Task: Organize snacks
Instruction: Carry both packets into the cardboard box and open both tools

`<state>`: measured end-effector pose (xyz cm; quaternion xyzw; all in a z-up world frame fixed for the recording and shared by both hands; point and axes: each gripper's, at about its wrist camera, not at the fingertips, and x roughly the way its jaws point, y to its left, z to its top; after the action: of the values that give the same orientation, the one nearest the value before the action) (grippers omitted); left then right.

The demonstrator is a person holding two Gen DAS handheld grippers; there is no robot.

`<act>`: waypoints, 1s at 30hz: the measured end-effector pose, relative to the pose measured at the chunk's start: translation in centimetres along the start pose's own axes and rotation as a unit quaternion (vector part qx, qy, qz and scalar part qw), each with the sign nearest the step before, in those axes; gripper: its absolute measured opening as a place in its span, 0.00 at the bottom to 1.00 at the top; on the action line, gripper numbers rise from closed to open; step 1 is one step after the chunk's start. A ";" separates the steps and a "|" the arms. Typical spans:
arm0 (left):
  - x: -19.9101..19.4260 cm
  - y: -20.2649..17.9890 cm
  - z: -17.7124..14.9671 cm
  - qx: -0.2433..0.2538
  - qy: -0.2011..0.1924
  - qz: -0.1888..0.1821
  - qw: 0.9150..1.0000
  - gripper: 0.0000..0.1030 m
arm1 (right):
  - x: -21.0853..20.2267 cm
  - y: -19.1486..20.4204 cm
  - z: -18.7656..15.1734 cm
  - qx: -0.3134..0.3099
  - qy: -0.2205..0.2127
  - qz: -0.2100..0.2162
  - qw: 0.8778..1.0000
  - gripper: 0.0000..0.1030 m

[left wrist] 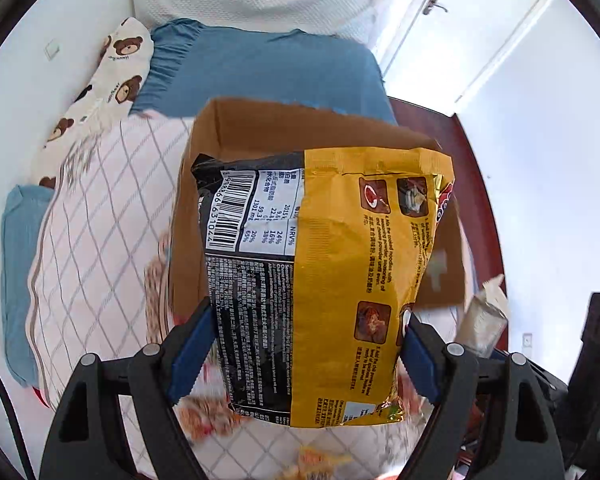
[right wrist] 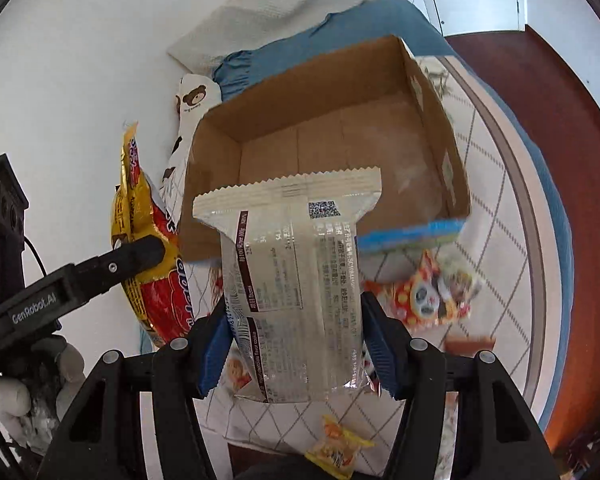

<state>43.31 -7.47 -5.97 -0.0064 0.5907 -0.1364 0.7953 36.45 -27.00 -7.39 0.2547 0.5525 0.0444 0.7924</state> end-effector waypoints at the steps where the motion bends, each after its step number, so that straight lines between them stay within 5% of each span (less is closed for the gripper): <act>1: 1.1 -0.1 1.7 0.001 0.005 0.006 1.000 0.81 | 0.7 0.1 1.7 0.000 -0.001 -0.006 1.000 0.61; 6: 7.8 -0.8 8.4 0.003 0.060 0.032 0.998 0.81 | 6.8 0.5 9.2 -0.016 0.024 -0.060 0.998 0.61; 12: 14.0 -1.0 11.8 -0.003 0.119 0.035 0.992 0.81 | 13.1 0.5 13.7 -0.038 0.071 -0.107 0.991 0.61; 21: 19.6 -0.5 13.2 0.004 0.153 0.047 0.987 0.81 | 17.5 -0.3 16.7 -0.039 0.111 -0.115 0.986 0.63; 24: 20.5 -0.7 13.0 0.012 0.155 0.055 0.986 0.88 | 18.5 -0.8 17.3 -0.052 0.125 -0.125 0.983 0.88; 30: 20.2 -0.2 12.8 -0.011 0.143 0.040 0.989 0.92 | 18.2 -2.0 16.7 -0.055 0.119 -0.131 0.983 0.91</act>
<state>60.62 -14.14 -20.97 0.0280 0.6997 -0.0972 0.7073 58.03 -28.23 -19.51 0.1287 0.6678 0.0003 0.7331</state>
